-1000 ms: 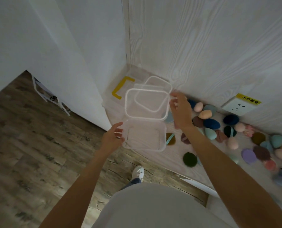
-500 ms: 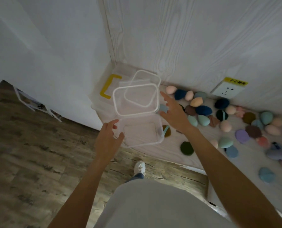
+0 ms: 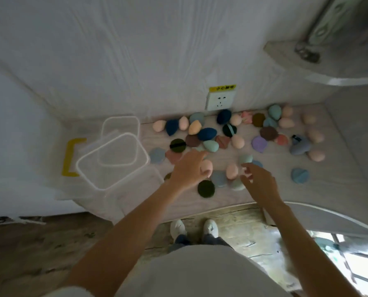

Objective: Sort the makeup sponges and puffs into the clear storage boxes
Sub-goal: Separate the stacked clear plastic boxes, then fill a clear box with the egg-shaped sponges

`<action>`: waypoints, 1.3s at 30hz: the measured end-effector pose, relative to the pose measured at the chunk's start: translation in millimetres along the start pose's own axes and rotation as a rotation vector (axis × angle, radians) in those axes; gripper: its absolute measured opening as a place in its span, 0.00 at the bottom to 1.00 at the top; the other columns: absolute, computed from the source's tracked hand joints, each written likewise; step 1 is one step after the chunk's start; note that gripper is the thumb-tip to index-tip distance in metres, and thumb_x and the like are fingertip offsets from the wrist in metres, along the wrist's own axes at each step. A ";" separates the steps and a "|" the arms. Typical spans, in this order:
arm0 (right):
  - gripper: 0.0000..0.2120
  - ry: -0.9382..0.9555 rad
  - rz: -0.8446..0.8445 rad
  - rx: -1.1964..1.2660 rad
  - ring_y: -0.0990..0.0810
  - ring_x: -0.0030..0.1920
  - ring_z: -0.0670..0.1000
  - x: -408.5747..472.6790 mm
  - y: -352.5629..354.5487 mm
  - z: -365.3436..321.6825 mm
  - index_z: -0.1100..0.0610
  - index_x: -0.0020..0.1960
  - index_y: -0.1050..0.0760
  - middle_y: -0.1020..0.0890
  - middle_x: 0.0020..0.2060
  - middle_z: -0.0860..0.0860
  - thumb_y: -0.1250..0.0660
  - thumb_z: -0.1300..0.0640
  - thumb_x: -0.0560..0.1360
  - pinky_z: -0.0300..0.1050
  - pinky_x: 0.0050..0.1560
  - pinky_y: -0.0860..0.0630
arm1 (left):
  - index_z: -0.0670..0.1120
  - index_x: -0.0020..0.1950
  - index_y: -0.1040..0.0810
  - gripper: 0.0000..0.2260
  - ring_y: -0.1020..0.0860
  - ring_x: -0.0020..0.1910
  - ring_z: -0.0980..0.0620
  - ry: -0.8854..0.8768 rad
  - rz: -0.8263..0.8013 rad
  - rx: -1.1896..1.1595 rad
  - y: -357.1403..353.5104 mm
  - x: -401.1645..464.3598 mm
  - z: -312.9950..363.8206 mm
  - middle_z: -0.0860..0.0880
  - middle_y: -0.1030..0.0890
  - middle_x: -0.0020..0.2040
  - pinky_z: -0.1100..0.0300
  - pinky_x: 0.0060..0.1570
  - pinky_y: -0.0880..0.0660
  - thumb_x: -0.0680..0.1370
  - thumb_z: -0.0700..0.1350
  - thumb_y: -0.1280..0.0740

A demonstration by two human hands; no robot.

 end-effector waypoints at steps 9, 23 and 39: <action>0.26 0.121 -0.172 -0.254 0.25 0.58 0.56 27.8 -20.7 6.5 0.50 0.73 0.41 0.25 0.60 0.57 0.41 0.45 0.78 0.48 0.53 0.27 | 0.48 0.64 0.29 0.18 0.33 0.62 0.45 0.061 -0.356 0.515 -36.8 35.7 13.7 0.44 0.38 0.67 0.55 0.52 0.31 0.74 0.46 0.33; 0.23 0.037 -0.113 0.628 0.25 0.53 0.48 45.6 -1.8 -21.3 0.52 0.68 0.34 0.23 0.58 0.51 0.33 0.58 0.74 0.41 0.53 0.30 | 0.59 0.59 0.34 0.13 0.22 0.47 0.61 0.447 0.668 -0.547 41.1 -110.7 -15.1 0.61 0.25 0.52 0.67 0.46 0.25 0.77 0.51 0.35; 0.16 0.579 -0.418 0.496 0.20 0.48 0.50 -27.7 -90.9 -150.9 0.55 0.56 0.28 0.23 0.50 0.45 0.30 0.63 0.70 0.39 0.47 0.22 | 0.50 0.52 0.20 0.09 0.20 0.48 0.48 0.507 0.263 0.259 39.6 -199.5 -103.1 0.50 0.18 0.51 0.53 0.58 0.36 0.73 0.42 0.31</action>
Point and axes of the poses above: each hand's wrist, its own x-axis towards the middle knuckle, its own y-axis out of the back of the hand, z = x × y, the point moved 5 cm from there along x, towards the middle knuckle
